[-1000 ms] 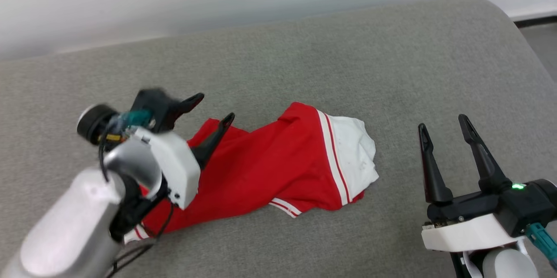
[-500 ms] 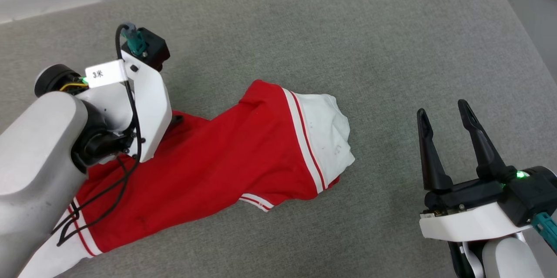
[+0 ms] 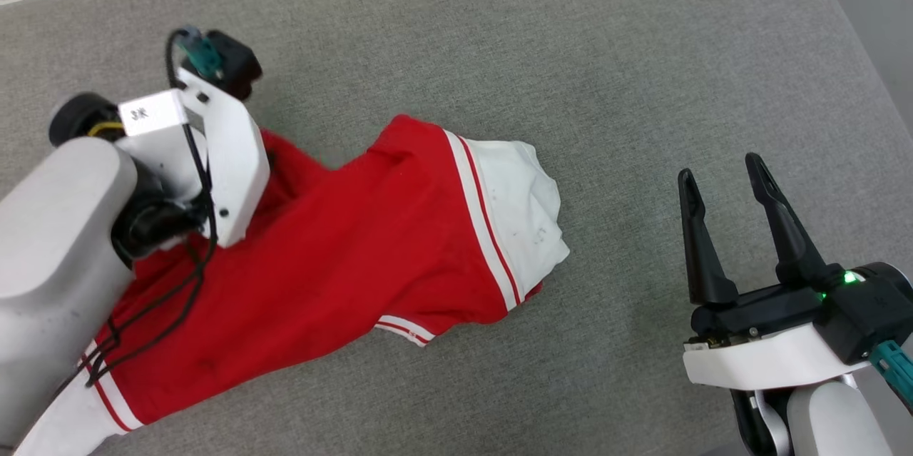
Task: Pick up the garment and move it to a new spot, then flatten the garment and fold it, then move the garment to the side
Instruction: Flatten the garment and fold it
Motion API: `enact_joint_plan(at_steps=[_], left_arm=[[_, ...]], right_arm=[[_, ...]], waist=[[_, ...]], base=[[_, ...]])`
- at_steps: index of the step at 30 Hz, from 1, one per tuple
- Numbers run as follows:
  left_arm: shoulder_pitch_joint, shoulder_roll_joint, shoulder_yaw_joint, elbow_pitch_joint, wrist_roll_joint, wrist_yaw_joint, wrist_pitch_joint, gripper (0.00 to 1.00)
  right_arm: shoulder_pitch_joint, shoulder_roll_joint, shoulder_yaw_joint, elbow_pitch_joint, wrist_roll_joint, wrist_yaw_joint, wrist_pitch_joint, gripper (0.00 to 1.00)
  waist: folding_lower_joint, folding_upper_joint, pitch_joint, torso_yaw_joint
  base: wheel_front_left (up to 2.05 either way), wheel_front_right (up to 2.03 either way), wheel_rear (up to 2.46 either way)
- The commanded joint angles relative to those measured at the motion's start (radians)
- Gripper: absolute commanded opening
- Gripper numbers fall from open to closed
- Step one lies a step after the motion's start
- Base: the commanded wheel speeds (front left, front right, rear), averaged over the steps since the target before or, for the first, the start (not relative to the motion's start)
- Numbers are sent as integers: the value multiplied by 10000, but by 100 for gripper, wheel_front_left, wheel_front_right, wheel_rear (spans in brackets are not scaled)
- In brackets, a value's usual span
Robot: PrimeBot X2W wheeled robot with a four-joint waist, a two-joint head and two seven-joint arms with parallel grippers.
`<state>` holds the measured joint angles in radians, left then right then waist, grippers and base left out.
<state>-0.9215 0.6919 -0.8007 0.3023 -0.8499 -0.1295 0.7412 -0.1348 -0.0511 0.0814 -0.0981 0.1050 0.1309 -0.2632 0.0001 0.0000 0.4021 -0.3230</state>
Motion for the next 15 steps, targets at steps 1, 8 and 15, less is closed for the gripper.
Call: enact_joint_plan(at_steps=[1,8,15], left_arm=[[-259,16,128,155,174,0,-426,0],[-1051,-396,828,1162,1111,530,-3134,0],[-1488,-754,1145,2185,1904,1092,-5466,20]], right_arm=[[-95,16,7,2,0,-3,-24,100],[-126,16,49,37,-107,-3,-24,100],[-78,15,74,67,-134,-3,-24,100]], waist=[[-1,0,-61,36],[-1,0,-274,194],[-1,0,-329,322]], base=[[0,0,0],[0,0,0],[0,0,0]])
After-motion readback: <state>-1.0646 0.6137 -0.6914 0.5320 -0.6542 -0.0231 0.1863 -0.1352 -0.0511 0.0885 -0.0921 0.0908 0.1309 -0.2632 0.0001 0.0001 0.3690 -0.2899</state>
